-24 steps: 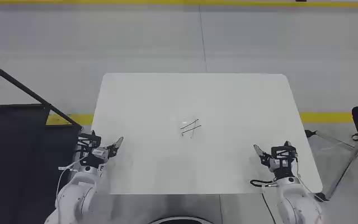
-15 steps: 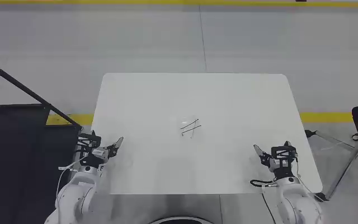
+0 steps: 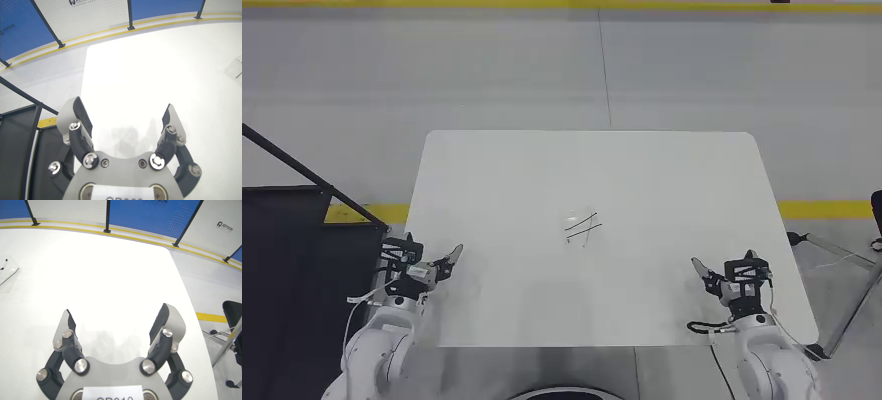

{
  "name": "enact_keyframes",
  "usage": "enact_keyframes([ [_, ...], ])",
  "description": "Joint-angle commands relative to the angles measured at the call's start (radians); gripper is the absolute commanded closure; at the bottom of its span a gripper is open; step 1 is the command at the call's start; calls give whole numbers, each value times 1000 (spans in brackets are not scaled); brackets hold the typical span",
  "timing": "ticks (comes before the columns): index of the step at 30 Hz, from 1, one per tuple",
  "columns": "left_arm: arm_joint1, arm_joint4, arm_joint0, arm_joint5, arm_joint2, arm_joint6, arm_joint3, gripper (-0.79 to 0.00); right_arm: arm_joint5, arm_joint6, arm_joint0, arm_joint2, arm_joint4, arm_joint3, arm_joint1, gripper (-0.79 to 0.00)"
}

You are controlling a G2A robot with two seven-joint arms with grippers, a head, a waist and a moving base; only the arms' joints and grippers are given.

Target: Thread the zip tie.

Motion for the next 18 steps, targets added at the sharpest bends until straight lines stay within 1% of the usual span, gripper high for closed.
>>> enact_keyframes([
  [1,1,-25,-9,-53,-2,11,5,-785,-62,40,17,0,17,-5,2,-785],
  [2,3,-42,-15,-93,-11,4,10,-785,-102,73,28,1,37,-9,4,-785],
  [3,6,-49,-25,-139,-22,10,12,-785,-164,115,44,0,58,-14,7,-785],
  [5,12,-105,-38,-266,-44,16,36,-785,-269,196,82,10,108,-10,13,-785],
  [8,22,-183,-75,-414,-83,-22,62,-785,-418,321,142,8,196,-4,22,-785],
  [11,28,-224,-103,-508,-98,-53,78,-785,-491,431,202,-9,280,8,27,-785],
  [14,34,-260,-122,-585,-109,-77,95,-785,-621,560,267,-36,439,48,34,-785],
  [16,38,-278,-131,-615,-121,-93,107,-785,-726,694,317,-66,581,89,43,-785],
  [17,40,-277,-133,-620,-128,-101,108,-785,-756,741,335,-72,631,107,47,-785],
  [18,42,-270,-131,-630,-136,-106,106,-785,-756,741,335,-72,631,107,47,-785],
])
